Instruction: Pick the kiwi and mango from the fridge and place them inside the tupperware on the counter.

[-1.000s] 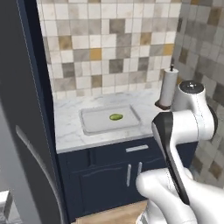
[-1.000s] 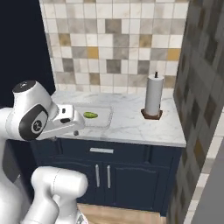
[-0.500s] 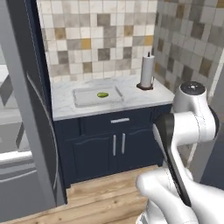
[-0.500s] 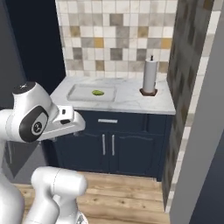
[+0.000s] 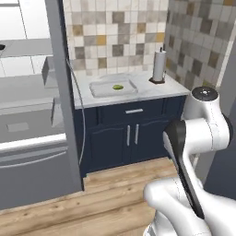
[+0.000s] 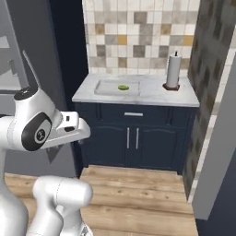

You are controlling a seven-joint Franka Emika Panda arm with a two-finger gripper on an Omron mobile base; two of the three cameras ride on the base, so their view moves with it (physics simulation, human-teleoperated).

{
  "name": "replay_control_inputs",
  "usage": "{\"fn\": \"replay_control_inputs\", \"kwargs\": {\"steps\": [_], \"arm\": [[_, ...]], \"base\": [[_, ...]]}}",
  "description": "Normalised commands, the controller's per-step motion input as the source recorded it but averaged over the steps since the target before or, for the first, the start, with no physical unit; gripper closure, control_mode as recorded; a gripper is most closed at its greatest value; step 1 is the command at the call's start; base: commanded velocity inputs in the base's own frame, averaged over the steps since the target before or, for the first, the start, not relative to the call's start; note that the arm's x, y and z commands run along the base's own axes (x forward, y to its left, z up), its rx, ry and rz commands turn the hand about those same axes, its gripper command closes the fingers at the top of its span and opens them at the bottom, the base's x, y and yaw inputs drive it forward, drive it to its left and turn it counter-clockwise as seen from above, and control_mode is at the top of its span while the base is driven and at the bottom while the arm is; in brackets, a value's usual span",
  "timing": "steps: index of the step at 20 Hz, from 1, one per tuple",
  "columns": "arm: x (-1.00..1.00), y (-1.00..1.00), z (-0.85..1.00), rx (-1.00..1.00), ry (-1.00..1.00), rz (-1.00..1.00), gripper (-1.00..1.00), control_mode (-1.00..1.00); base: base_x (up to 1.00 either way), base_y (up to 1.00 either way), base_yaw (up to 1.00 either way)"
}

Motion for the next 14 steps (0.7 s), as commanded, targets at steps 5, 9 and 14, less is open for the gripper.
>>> {"fn": "replay_control_inputs", "kwargs": {"steps": [5, 9, 14], "arm": [[0.00, 0.00, 0.00, 0.00, 0.00, 0.00, -1.00, 1.00], [0.00, 0.00, 0.00, 0.00, 0.00, 0.00, -1.00, 1.00], [0.00, 0.00, 0.00, 0.00, 0.00, 0.00, -1.00, 1.00]], "base": [[-0.56, 0.77, 0.00], [-0.36, 0.82, 0.00], [-0.01, 0.90, -0.07]]}}
